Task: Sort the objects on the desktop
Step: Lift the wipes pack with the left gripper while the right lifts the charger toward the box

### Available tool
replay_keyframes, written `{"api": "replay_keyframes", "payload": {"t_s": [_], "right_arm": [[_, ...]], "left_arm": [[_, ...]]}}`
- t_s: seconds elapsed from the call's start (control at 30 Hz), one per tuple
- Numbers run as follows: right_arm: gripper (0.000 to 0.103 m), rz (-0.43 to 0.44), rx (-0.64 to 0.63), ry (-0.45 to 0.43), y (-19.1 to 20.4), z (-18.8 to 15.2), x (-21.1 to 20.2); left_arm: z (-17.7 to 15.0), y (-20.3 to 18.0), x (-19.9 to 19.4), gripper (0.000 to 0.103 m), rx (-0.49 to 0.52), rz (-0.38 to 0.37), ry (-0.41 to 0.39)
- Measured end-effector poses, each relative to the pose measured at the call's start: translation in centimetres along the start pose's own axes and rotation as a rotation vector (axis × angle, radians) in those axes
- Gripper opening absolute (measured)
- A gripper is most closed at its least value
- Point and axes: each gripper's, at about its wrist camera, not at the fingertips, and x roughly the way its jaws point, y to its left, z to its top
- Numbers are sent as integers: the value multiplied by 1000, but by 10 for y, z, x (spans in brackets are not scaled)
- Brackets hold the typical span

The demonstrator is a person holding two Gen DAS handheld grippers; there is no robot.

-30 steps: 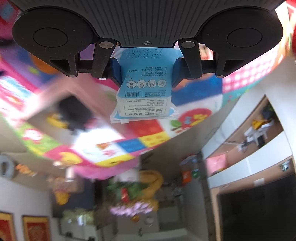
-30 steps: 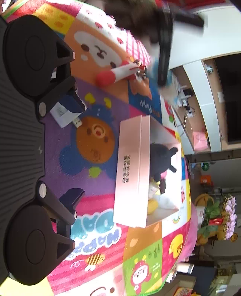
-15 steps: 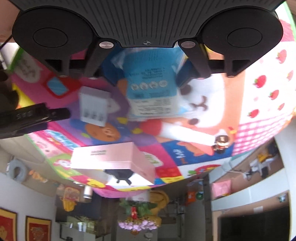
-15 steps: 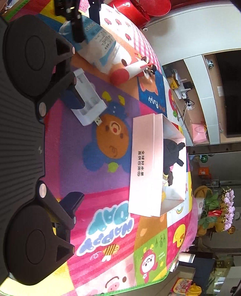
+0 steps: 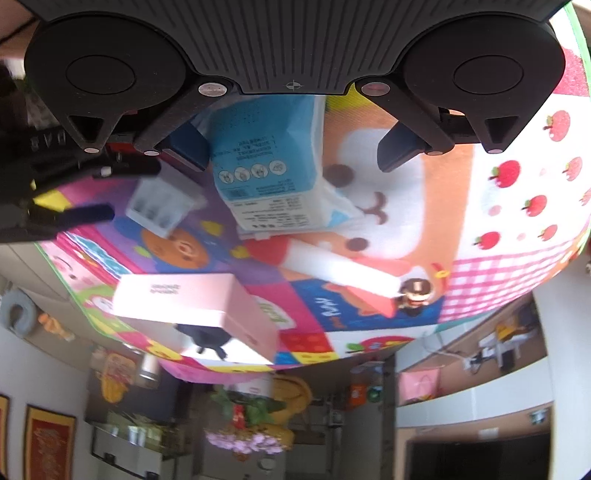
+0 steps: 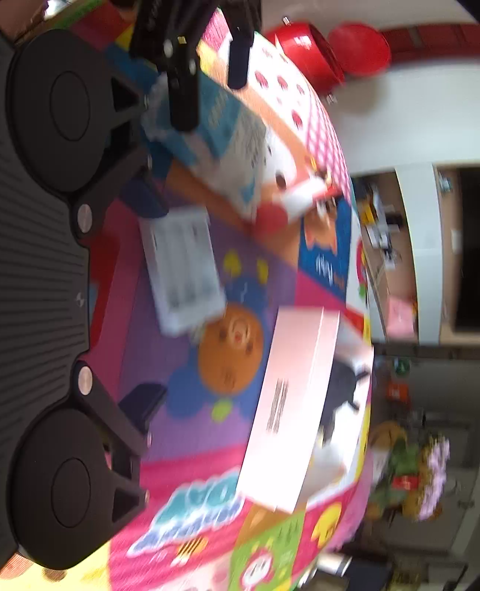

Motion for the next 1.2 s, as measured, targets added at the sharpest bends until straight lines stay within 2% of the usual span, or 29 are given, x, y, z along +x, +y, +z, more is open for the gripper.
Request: {"api": "replay_keyframes", "payload": {"t_s": [0.1,0.33,0.43,0.5,0.6,0.67,0.73,0.87,1.03,1.13,1.2], "right_arm": [[84,54,-33,10,15,6,9],[88,-40,-118,-69,29,14,6],[90,-34,-99,-42,17,14,3],[90,11,-70,15,10,12,6],[90,124,-67,66,19,9,10],[91,200,-99,57,33,10,10],[91,233,-143,18,48,13,8],[91,194,-180,-42,55,19,-1],[101,-2,-132,-66,34,14,-1],[102,-28,-45,-28,15,22,12],[103,-21,-34,-16,10,27,23]], "left_arm": [[5,8,1,100,-21,19,-10],[5,18,0,101,-51,19,-16],[5,21,-1,101,-70,12,-19],[7,24,-3,102,-85,10,-31],[11,31,-5,102,-116,12,-45],[14,35,-7,102,-132,19,-52],[17,39,-10,102,-142,37,-64],[17,50,-17,103,-165,66,-83],[15,58,-14,103,-203,65,-76],[13,55,-11,103,-198,46,-65],[13,51,-11,103,-189,33,-62]]}}
